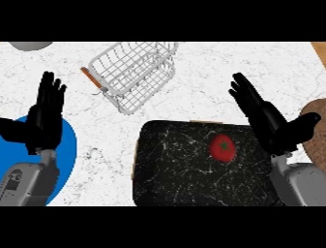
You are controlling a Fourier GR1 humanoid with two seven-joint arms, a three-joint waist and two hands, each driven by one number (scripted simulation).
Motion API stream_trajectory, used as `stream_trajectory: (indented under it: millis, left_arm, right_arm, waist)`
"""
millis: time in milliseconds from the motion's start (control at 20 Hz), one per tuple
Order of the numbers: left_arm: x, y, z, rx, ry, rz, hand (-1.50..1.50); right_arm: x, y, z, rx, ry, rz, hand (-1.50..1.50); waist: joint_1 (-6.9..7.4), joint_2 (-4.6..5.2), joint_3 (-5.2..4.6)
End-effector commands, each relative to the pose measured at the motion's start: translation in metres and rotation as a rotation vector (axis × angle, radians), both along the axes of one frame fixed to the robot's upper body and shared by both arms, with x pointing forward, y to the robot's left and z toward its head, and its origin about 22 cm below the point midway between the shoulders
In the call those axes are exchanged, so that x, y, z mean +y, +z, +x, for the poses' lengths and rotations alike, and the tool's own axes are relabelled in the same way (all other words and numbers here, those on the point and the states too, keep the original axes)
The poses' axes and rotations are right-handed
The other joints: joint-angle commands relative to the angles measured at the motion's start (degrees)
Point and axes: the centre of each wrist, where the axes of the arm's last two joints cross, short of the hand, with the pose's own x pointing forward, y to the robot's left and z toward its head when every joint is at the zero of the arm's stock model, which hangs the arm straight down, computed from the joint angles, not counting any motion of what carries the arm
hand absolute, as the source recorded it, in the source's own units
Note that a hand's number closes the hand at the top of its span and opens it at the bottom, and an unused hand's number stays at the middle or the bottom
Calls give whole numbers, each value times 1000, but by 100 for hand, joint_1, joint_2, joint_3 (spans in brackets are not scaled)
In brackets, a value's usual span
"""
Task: Pick the tomato from the tray and place it in the tiered basket
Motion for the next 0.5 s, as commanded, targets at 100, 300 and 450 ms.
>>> stream_trajectory:
  millis: [100, 300, 450]
  left_arm:
    - [12, 6, 0, -20, -140, 274, 0]
    - [18, 9, -8, -26, -210, 449, 0]
    - [19, 13, -16, -19, -286, 531, 0]
  right_arm:
    - [37, 52, 20, -188, 32, 25, 150]
    - [-36, 39, 29, -174, -284, -488, 150]
    - [7, 9, 25, -68, -633, -98, -150]
  waist:
    - [115, -124, 153]
    - [-274, -214, -4]
    - [23, -178, 154]
